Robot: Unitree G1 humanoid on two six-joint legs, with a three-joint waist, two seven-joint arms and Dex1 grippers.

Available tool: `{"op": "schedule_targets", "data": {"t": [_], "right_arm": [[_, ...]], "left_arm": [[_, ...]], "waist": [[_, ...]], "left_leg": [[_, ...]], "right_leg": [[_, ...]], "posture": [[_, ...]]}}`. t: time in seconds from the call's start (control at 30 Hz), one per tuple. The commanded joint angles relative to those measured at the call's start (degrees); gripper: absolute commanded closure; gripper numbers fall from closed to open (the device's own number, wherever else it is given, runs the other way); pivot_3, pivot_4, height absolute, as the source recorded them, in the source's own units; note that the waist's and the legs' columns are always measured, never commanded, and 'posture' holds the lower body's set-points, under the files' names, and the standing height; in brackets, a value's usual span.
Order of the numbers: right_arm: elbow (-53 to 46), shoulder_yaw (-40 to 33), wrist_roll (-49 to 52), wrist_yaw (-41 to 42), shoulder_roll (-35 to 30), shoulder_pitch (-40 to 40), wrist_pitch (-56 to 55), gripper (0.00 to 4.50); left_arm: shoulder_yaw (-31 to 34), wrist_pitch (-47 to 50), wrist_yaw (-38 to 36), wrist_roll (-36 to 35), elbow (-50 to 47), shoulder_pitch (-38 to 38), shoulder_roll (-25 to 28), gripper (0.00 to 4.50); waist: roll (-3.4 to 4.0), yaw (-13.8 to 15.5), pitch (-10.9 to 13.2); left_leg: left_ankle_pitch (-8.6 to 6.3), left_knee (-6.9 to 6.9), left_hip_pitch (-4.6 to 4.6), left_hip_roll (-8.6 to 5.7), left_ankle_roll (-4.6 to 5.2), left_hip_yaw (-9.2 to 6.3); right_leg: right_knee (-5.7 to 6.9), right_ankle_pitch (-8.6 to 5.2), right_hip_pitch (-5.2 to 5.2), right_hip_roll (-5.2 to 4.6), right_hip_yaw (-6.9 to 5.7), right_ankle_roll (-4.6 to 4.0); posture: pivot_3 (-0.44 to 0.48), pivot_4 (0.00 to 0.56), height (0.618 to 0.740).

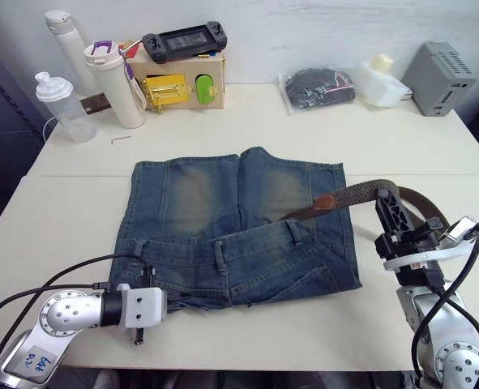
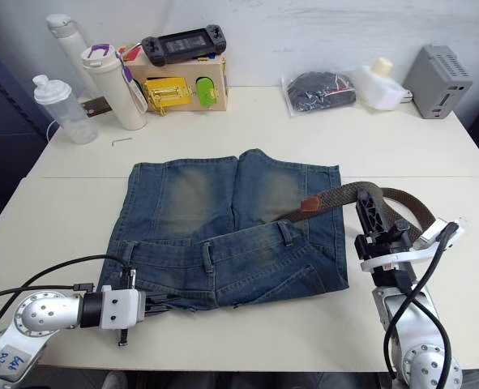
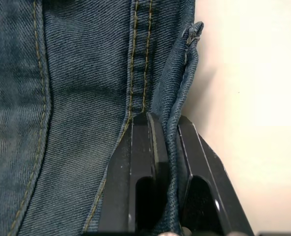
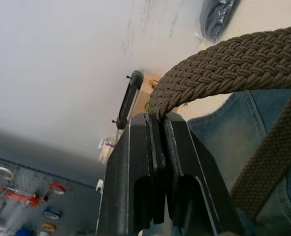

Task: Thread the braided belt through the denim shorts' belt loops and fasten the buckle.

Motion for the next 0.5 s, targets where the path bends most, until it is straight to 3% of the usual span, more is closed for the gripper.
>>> {"op": "schedule_targets", "data": {"t": [0.03,0.13,0.17,0.27,0.37,0.43,0.5], "right_arm": [[-0.4,-1.1,2.4,-0.2,-2.6,-0.3,1.6,4.50],[1.4,-1.0,3.4,-1.1,-5.6,-0.7,3.9,4.50],[2.1,-1.0,3.7,-1.0,-6.4,-1.2,4.4,4.50],[3.9,-1.3,3.6,-0.6,-7.9,-3.2,5.3,4.50],[6.2,-1.8,3.9,-1.1,-8.8,-5.2,6.0,4.50],[7.4,-1.3,3.2,-1.3,-9.2,-6.0,7.0,4.50],[7.9,-0.5,2.6,-1.2,-9.0,-6.2,7.9,4.50]], "left_arm": [[0.9,2.5,0.7,-0.8,0.3,-0.9,-0.6,2.75],[3.0,9.7,-1.9,-8.3,-2.8,-2.8,0.2,1.43],[5.2,15.0,-2.1,-15.4,-5.4,-4.2,0.2,1.03],[10.4,28.3,-3.3,-33.7,-12.6,-7.7,2.3,1.03],[12.9,37.1,-4.1,-45.0,-16.9,-9.4,5.1,1.03],[11.1,39.1,-2.7,-45.2,-16.8,-11.9,4.4,1.03],[7.4,38.5,-1.2,-40.9,-15.3,-14.4,2.2,1.03]], "waist": [[0.00,0.0,0.0],[-0.01,0.1,0.0],[-0.01,0.1,0.0],[-0.09,0.1,0.1],[-0.09,-0.1,0.1],[-0.06,-0.1,0.1],[-0.06,-0.1,0.1]], "left_leg": [[0.00,0.00,0.00,0.00,0.00,0.01],[0.00,0.09,-0.03,0.00,0.00,0.00],[0.00,0.10,-0.05,0.01,0.00,0.00],[0.00,0.17,-0.15,0.02,0.00,-0.06],[0.00,0.21,-0.16,0.01,0.00,-0.04],[-0.01,0.18,-0.12,0.01,0.02,-0.04],[-0.01,0.18,-0.13,0.01,0.02,-0.02]], "right_leg": [[0.00,0.00,0.00,0.00,0.00,0.00],[0.04,0.00,0.00,0.01,-0.01,0.00],[0.04,0.00,0.00,0.01,-0.01,0.00],[0.04,0.00,-0.03,0.01,-0.02,0.00],[0.01,0.00,-0.03,0.01,0.00,0.00],[0.01,0.00,-0.01,0.01,-0.01,0.00],[0.00,0.00,-0.01,0.05,-0.02,0.00]], "posture": [[0.000,0.150,0.740],[0.000,0.150,0.740],[0.000,0.150,0.740],[0.000,0.150,0.740],[0.000,0.150,0.740],[0.000,0.150,0.740],[0.000,0.150,0.740]]}}
